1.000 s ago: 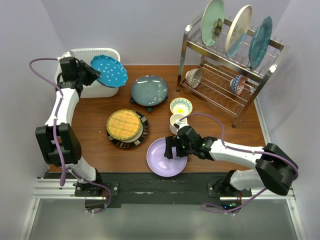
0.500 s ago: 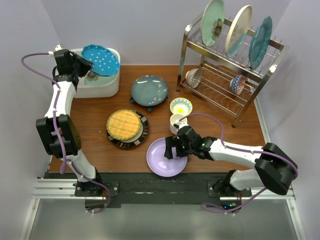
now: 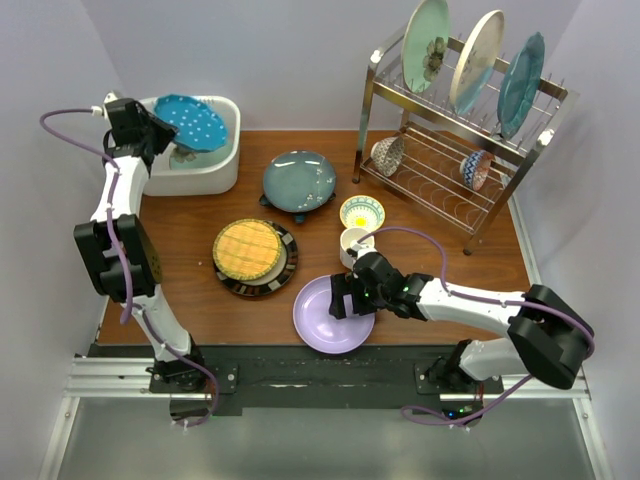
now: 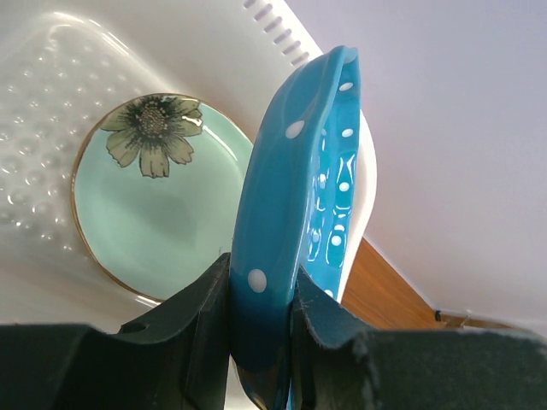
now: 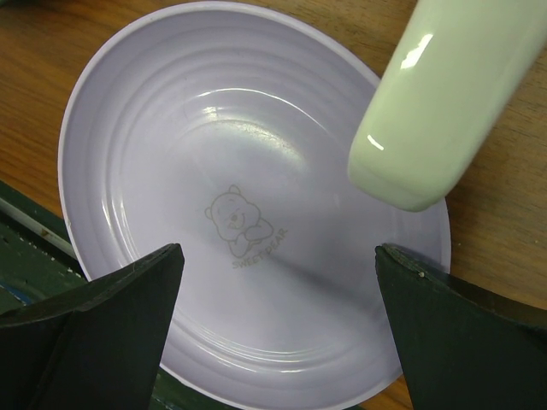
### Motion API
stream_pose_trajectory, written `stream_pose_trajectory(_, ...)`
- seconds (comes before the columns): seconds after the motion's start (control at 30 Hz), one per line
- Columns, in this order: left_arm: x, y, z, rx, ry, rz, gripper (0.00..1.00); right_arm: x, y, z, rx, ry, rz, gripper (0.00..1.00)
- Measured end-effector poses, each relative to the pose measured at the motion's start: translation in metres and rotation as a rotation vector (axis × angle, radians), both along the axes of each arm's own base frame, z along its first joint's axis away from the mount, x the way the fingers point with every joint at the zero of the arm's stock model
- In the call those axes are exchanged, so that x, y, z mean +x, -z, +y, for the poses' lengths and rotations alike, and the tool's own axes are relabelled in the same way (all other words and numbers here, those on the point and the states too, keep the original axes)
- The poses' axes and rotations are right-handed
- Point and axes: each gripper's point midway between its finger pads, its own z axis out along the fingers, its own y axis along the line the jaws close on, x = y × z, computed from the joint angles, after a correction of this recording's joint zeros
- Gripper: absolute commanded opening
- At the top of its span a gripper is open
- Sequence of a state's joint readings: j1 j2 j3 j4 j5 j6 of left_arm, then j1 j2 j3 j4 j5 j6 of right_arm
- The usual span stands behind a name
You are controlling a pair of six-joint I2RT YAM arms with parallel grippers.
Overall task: Place the plates into the plastic bin on the countertop
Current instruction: Place the plate in the plastic bin.
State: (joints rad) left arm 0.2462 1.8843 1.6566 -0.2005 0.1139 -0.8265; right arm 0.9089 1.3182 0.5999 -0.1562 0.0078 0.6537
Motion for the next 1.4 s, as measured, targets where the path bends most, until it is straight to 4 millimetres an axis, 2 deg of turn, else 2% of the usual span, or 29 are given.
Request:
stream_pose_trajectory(0.17,0.002,0.012,0.009,-0.002,-0.018,0.021,0.00,0.000,0.000,0.000,-0.001,0.000,0.000,0.99)
stream_pose_trajectory(0.47,0.006,0.051,0.018,-0.011,-0.031,0.094,0.00,0.000,0.000,0.000,-0.001,0.000,0.001,0.99)
stream_pose_trajectory(0.77,0.017,0.061,0.026,-0.009,-0.040,0.104,0.00,0.003,0.001,0.003,0.001,-0.001,-0.001,0.99)
stream_pose_trajectory(1.07,0.023,0.084,0.035,0.008,-0.044,0.152,0.03,0.005,0.001,0.006,0.000,-0.004,-0.002,0.99)
stream_pose_trajectory(1.4,0.016,0.097,0.046,0.027,-0.064,0.203,0.24,0.004,0.001,0.006,-0.001,-0.007,-0.004,0.99)
